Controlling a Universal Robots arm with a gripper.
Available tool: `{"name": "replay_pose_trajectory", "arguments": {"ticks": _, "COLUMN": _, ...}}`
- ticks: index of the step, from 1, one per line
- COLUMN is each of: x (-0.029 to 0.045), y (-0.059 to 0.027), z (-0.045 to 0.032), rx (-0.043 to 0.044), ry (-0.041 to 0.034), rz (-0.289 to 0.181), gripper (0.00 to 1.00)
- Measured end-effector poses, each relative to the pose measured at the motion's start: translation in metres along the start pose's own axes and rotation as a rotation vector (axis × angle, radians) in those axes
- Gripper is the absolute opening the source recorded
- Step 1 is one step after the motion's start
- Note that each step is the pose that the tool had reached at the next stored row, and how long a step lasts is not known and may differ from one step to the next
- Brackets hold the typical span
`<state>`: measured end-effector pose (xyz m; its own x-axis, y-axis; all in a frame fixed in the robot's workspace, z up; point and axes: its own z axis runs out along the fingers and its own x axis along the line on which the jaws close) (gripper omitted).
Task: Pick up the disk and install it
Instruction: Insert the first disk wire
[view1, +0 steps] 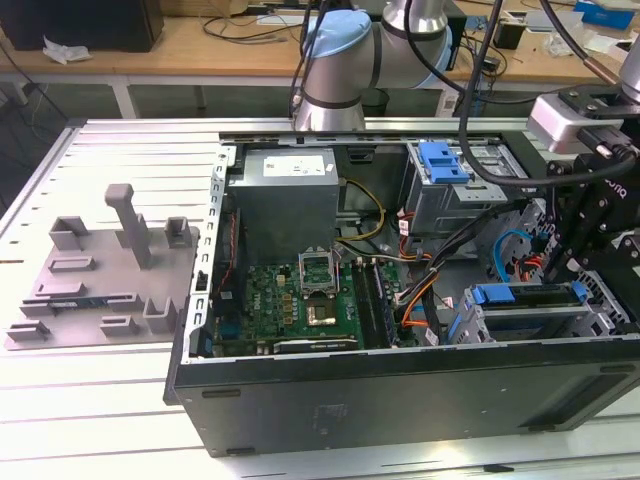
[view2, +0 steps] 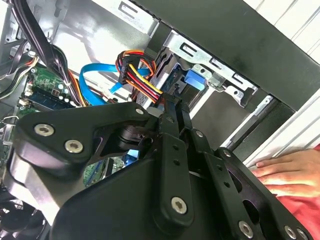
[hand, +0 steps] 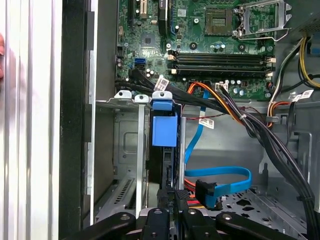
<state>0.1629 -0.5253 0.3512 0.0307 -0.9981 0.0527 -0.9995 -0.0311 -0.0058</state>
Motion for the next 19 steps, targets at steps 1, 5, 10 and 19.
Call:
{"name": "replay_pose_trajectory", "arguments": {"ticks": 1, "x": 0.0, "y": 0.0, "z": 0.0006, "rx": 0.0, "ry": -0.0001, "rz": 0.0, "gripper": 0.17}}
{"name": "replay_pose_trajectory", "arguments": {"ticks": 5, "x": -0.0001, "y": 0.0, "z": 0.0021, "rx": 0.0, "ry": 0.0, "rz": 0.0, "gripper": 0.17}}
{"name": "replay_pose_trajectory", "arguments": {"ticks": 10, "x": 0.0, "y": 0.0, "z": 0.0044, "rx": 0.0, "ry": 0.0, "rz": 0.0, "gripper": 0.17}}
{"name": "replay_pose_trajectory", "arguments": {"ticks": 19, "x": 0.0002, "y": -0.0001, "z": 0.0065, "rx": 0.0, "ry": -0.0001, "rz": 0.0, "gripper": 0.17}}
